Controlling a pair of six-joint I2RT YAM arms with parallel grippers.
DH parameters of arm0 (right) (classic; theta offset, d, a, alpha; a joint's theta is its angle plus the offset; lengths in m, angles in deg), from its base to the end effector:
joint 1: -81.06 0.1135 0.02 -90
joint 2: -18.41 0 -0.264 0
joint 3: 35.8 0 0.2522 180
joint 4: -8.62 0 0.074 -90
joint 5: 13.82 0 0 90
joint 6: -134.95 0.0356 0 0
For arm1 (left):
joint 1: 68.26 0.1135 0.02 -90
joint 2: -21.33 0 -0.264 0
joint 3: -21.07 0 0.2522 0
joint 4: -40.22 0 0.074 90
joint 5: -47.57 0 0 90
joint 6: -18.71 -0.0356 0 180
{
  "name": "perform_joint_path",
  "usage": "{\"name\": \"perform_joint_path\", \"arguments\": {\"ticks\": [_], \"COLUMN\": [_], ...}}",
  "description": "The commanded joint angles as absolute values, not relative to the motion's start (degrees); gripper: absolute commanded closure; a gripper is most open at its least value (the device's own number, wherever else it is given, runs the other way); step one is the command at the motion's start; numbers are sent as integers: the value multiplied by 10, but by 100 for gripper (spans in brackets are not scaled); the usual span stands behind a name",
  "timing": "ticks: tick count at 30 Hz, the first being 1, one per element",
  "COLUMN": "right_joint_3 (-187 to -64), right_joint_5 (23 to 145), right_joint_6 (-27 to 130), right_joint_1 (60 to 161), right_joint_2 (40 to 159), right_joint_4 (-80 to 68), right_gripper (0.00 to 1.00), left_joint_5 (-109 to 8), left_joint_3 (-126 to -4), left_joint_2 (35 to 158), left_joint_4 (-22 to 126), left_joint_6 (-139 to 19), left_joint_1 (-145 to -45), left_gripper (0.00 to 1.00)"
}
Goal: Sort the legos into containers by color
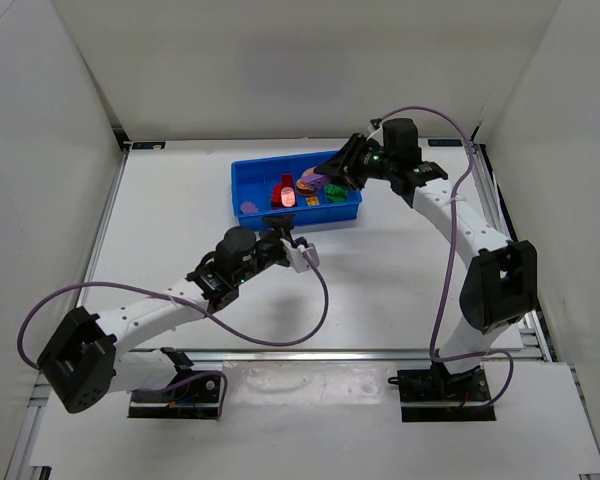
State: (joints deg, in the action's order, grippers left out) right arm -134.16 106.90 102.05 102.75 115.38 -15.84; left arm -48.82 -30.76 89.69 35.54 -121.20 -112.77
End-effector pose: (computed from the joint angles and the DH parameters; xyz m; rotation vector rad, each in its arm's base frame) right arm 0.3653 0.1649 0.3407 0.2842 2.1841 1.3692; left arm 0.1908 -0.1931 0.2647 1.3569 1.1465 -0.0311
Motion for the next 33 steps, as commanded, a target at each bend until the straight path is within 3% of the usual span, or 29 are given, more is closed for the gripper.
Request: {"name": "perform_joint_path", "arguments": {"ticks": [1,10,33], "right_joint_3": [-1368,-1363,-1375], "right_joint_5": [1044,1022,1055], "right_joint_6": [1078,1091,1086], "right_joint_1": [1043,1051,1068], "right_joint_2": [1153,1158,1154], "right_joint_4": [-159,-158,-142], "right_gripper": [100,100,100], "left_joint_5": [-429,-364,-358], "left_joint_3": [-322,-385,-418], "left_joint_2": [911,967,1029], "left_joint_4": [251,208,180], "left_joint_6": [-1259,-1259,-1273], "left_joint_1": [-1140,-1155,-1155], "left_gripper": [29,24,21]}}
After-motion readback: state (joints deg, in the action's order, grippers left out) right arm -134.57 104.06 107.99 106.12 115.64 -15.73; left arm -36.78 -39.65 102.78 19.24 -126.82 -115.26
